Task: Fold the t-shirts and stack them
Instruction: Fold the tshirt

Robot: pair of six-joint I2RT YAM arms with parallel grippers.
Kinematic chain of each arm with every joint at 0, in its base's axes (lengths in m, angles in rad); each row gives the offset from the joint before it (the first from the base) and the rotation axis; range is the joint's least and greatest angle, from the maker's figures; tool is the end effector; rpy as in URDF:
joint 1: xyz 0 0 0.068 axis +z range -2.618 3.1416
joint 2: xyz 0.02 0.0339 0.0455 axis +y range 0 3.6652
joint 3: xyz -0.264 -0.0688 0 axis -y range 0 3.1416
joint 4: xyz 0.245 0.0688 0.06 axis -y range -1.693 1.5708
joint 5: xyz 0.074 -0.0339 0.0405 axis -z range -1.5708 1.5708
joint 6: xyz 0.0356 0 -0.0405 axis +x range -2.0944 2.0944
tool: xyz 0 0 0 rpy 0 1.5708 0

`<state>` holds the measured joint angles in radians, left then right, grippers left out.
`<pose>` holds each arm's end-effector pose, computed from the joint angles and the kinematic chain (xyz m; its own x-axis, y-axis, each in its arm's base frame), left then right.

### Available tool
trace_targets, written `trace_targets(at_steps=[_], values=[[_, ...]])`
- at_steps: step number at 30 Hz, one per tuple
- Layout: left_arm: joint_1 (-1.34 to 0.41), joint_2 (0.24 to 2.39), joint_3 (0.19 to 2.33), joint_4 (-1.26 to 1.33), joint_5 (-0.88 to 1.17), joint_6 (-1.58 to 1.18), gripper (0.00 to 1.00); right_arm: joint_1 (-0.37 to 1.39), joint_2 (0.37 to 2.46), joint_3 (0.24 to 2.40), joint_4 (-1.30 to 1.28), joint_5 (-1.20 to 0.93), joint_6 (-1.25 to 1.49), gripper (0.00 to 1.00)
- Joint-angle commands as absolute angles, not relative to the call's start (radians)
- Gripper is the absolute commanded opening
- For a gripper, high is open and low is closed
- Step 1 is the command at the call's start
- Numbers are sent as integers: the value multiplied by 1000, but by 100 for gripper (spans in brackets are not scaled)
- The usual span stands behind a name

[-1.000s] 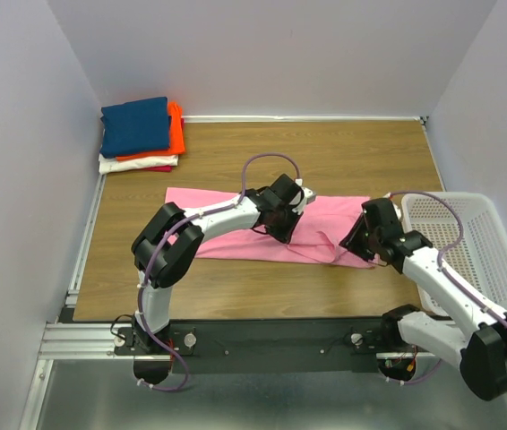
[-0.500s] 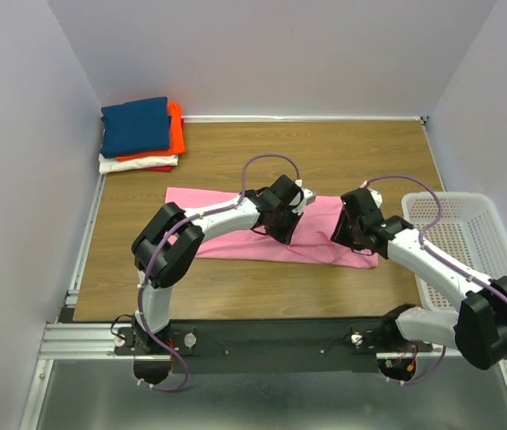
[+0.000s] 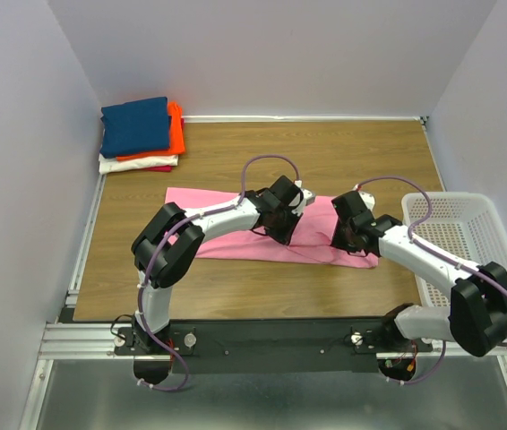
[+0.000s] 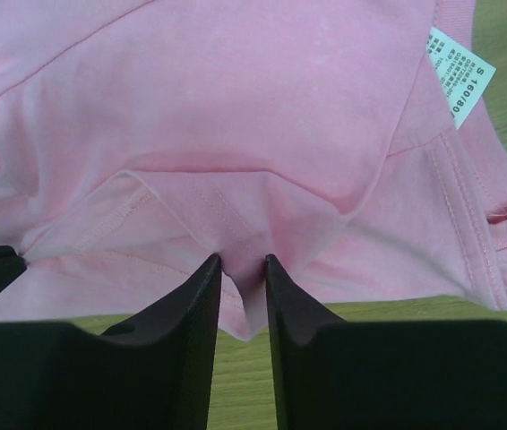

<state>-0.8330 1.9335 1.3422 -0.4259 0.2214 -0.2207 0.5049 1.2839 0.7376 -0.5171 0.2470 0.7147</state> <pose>0.2684 -0.3069 0.1811 -0.7333 0.4892 -0.4721 0.6549 0.6948 -0.2974 0.2130 0.1078 0.1958 -0.8170 0.2745 -0.5070 0.2256 0.9615 0.1571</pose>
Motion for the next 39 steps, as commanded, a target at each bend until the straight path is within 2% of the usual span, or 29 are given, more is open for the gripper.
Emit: trace_targets(at_steps=[1,2,6,12,19,29,34,39], values=[[-830,1908,1327,-411,238,-224,15,512,1278,750,-506,314,727,28],[-830,1910,1328,-411,238,-222,15,512,1266,743,-511,318,738,19],[-830,1907,1325,-411,235,-221,15,512,1217,718,-534,322,768,7],[-830,1907,1325,-414,233,-221,14,512,1108,669,-604,315,827,1],[-828,1904,1331,-420,222,-222,13,515,1014,600,-669,256,897,0],[-828,1890,1338,-426,222,-224,13,515,1041,575,-669,241,936,0],[-827,1861,1362,-448,225,-218,20,514,1091,604,-678,250,922,0],[-827,1845,1384,-476,230,-212,21,515,1082,617,-710,282,943,0]])
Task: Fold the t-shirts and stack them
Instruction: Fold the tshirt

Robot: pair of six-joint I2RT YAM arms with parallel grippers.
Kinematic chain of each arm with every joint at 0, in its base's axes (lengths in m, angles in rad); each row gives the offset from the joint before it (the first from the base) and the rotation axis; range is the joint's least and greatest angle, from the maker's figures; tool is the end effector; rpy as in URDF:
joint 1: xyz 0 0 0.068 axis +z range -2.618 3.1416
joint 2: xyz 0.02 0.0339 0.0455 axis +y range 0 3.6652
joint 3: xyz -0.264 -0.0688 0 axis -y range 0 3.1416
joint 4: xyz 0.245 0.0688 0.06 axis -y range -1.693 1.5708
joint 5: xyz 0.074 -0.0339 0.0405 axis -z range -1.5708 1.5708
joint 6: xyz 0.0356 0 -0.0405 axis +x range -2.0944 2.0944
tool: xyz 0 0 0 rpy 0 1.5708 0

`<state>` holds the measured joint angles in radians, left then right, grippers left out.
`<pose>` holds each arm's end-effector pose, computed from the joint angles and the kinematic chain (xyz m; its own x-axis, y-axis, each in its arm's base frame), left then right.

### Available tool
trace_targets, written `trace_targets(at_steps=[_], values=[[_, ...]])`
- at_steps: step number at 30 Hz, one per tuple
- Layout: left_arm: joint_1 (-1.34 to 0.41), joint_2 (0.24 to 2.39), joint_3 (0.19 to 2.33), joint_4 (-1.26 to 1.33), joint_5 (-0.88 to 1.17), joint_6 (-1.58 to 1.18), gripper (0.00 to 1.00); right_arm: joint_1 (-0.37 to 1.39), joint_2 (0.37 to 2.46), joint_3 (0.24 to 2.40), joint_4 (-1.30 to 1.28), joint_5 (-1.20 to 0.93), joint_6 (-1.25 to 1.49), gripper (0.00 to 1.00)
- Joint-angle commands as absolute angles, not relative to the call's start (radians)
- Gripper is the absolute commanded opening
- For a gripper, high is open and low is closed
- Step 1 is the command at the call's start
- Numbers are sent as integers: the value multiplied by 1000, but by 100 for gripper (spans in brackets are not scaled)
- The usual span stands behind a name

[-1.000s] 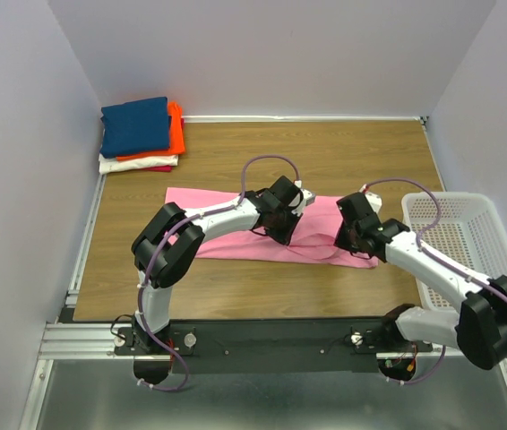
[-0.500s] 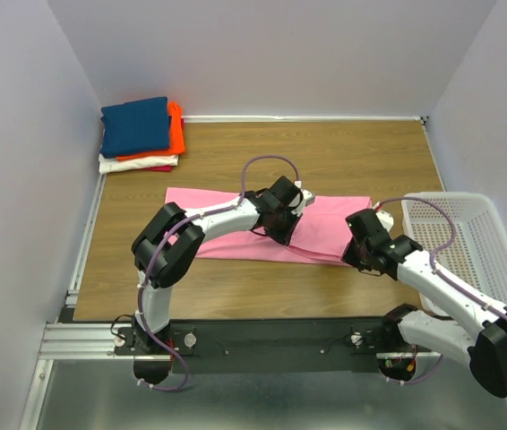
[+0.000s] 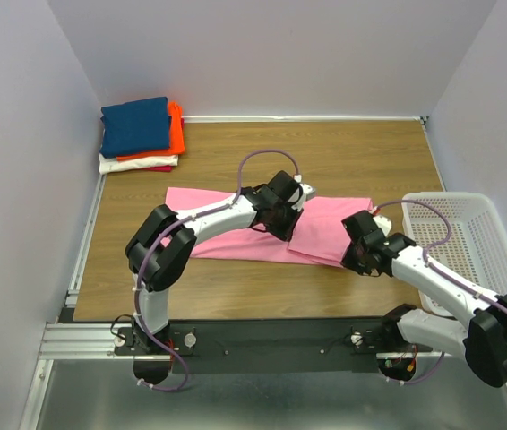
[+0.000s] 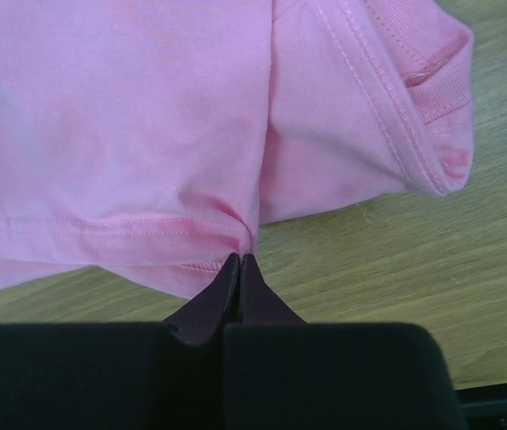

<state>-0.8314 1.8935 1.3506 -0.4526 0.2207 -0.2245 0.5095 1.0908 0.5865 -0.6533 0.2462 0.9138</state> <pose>0.2662 -0.3035 0.1974 -0.7296 0.4776 -0.4895 0.6552 0.6932 -0.3002 0.1659 0.0827 0.1824 -0.7952 0.4354 -0.4220 0.3964 0.8999 0.1816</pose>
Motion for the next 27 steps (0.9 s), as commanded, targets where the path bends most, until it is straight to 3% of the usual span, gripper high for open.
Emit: trace_targets(at_steps=[1,11,15,16,21,27], values=[[-827,1839,1387,-476,233,-212,21,515,1077,626,-712,294,945,0],[-827,1876,1410,-422,331,-239,21,515,1175,712,-712,328,913,0],[-827,1899,1382,-391,348,-241,21,515,1151,693,-713,321,922,5],[-827,1907,1368,-388,354,-242,21,515,1131,680,-715,315,926,7],[-825,1890,1345,-379,332,-250,21,514,1075,661,-732,298,942,34],[-753,1815,1275,-373,276,-278,21,515,1075,707,-732,314,937,35]])
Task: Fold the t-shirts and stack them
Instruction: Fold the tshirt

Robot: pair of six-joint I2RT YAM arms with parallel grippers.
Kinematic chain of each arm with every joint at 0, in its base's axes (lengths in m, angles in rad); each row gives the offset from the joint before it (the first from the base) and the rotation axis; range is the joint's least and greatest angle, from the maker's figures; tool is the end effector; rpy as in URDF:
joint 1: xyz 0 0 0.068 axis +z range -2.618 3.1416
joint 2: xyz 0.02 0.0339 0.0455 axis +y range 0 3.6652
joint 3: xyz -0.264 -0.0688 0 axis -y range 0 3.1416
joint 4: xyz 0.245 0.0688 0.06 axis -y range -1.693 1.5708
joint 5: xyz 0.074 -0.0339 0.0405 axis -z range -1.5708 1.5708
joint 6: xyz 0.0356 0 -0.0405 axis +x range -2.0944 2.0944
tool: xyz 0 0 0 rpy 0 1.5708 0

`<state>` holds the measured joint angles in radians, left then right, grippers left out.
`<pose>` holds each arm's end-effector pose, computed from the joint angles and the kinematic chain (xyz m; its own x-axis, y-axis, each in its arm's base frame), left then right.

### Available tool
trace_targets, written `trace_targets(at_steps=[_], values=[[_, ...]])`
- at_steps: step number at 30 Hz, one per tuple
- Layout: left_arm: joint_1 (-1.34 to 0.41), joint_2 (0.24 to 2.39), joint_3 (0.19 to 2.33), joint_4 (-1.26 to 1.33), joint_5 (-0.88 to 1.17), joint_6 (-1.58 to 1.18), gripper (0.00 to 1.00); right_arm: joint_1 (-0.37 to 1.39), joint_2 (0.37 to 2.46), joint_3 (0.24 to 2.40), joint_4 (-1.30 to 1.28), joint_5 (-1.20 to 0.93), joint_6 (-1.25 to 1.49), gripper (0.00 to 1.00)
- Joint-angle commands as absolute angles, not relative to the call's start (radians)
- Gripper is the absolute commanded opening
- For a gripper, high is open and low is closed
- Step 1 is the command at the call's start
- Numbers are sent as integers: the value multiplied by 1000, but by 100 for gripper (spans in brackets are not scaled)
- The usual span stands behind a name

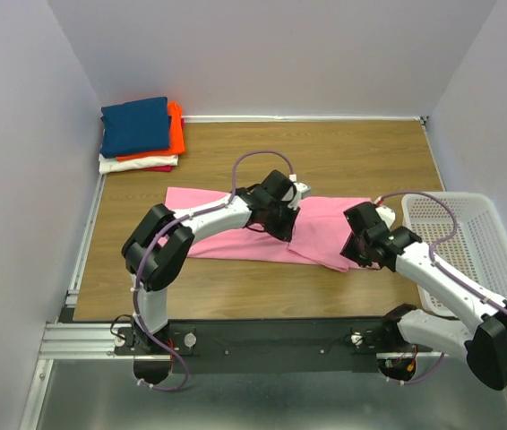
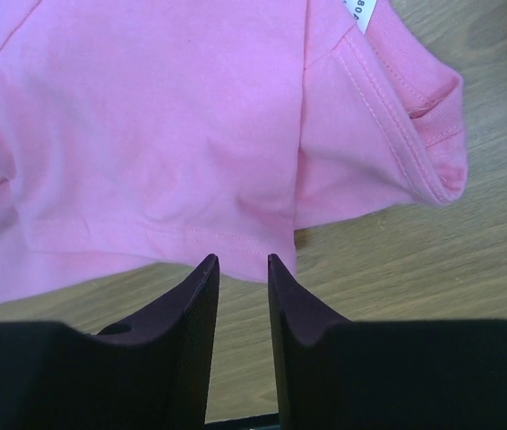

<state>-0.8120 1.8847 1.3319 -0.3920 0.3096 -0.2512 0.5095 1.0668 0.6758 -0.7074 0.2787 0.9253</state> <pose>0.2706 -0.3012 0.1996 -0.7424 0.4389 -0.5061 0.6498 0.6555 -0.3848 0.1716 0.0847 0.2104 -0.7550 0.4579 -0.4694 0.4046 0.8886 0.2161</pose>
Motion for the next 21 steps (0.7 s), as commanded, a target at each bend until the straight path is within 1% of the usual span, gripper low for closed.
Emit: trace_targets(at_steps=[1,2,3,6,15,18,21], values=[[-738,1804,1260,-368,281,-281,21,515,1089,722,-732,324,930,34],[-723,1793,1246,-365,278,-284,19,515,1104,735,-733,342,925,34],[-691,1770,1220,-361,261,-291,19,515,1147,764,-729,351,928,30],[-655,1737,1180,-360,221,-290,18,515,1230,785,-695,365,910,24],[-643,1746,1108,-370,39,-311,15,506,1456,831,-560,402,870,24],[-643,1769,1094,-370,15,-321,14,476,1541,842,-502,384,844,23],[-647,1799,1068,-361,29,-336,13,427,1618,853,-436,321,807,22]])
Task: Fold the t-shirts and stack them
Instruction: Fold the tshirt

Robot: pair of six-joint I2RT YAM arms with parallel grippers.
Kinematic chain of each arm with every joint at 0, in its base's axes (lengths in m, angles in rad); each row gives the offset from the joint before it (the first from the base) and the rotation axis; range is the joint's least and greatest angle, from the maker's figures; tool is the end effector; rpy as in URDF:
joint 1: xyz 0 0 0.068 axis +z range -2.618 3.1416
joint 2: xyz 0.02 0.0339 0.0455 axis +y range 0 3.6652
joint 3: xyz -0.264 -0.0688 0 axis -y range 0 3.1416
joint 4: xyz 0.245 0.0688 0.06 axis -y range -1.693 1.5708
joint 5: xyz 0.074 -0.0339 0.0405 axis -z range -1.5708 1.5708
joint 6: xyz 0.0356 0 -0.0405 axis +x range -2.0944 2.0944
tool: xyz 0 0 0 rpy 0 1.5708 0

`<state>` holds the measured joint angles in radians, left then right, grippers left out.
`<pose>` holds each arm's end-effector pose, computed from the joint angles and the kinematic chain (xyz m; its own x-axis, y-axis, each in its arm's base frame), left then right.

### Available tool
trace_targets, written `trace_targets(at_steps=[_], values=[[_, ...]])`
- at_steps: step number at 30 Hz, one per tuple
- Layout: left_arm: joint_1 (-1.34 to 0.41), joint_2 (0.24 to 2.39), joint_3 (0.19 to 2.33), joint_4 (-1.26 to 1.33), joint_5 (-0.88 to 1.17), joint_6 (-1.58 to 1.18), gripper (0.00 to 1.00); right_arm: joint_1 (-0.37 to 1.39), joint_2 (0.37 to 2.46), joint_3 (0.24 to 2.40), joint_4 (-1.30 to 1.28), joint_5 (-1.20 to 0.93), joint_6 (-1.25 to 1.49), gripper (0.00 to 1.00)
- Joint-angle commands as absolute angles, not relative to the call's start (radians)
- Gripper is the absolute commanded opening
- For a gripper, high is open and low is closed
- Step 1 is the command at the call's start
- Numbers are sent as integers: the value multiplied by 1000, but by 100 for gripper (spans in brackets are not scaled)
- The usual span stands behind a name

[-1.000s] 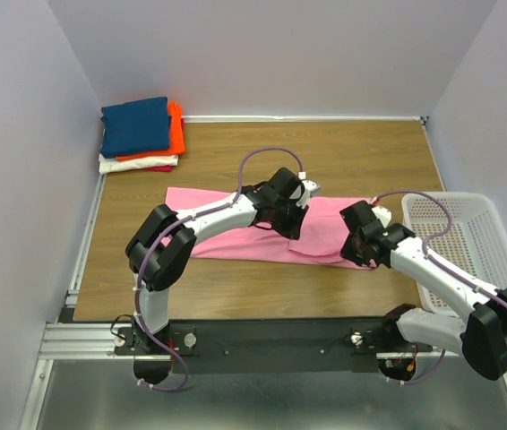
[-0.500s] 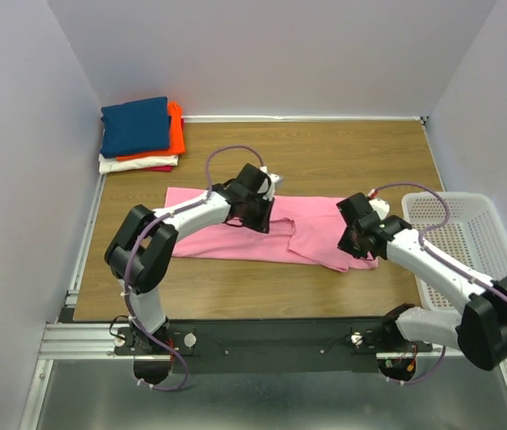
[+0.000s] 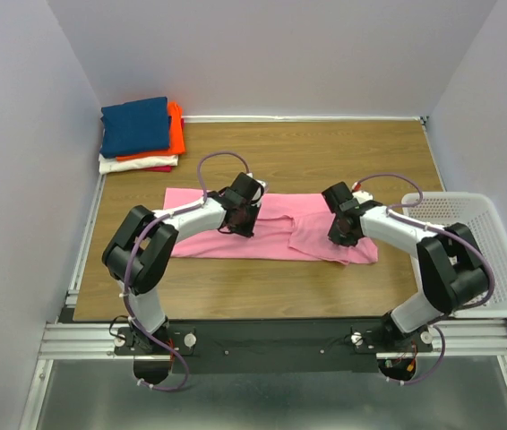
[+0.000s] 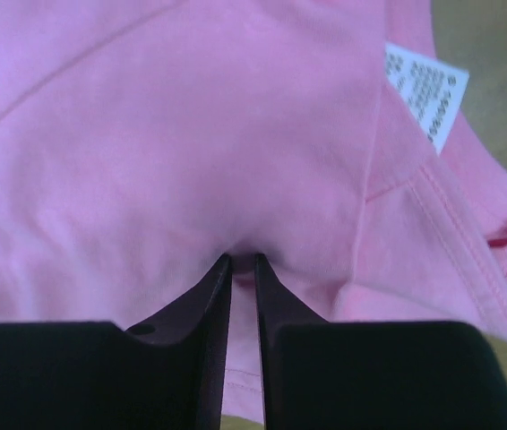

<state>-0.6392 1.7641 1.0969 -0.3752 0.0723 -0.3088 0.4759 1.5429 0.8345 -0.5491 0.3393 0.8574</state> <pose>0.2838 -0.2141 0.1735 -0.8500 0.2542 -0.4613 0.3840 0.8985 -0.2127 0.2462 0.1136 0.1612 -0.8111 0.3841 -0.4411 0.4164 0.9088 0.0258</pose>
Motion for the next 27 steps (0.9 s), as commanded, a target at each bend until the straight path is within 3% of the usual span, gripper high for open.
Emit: trace_targets(at_steps=[1,9,15,21,27], values=[[-650,1802,1062,-356,37,-350,12,420,1634,860,-424,321,801,23],[-727,1815,1015,-311,83,-408,12,316,1862,1133,-403,291,671,23],[-816,1859,1080,-276,167,-449,12,307,2173,1529,-405,249,523,25],[-836,1894,1143,-146,322,-495,13,305,2397,1876,-405,109,387,51],[-824,1910,1266,-166,279,-471,16,304,2407,2005,-437,28,385,57]])
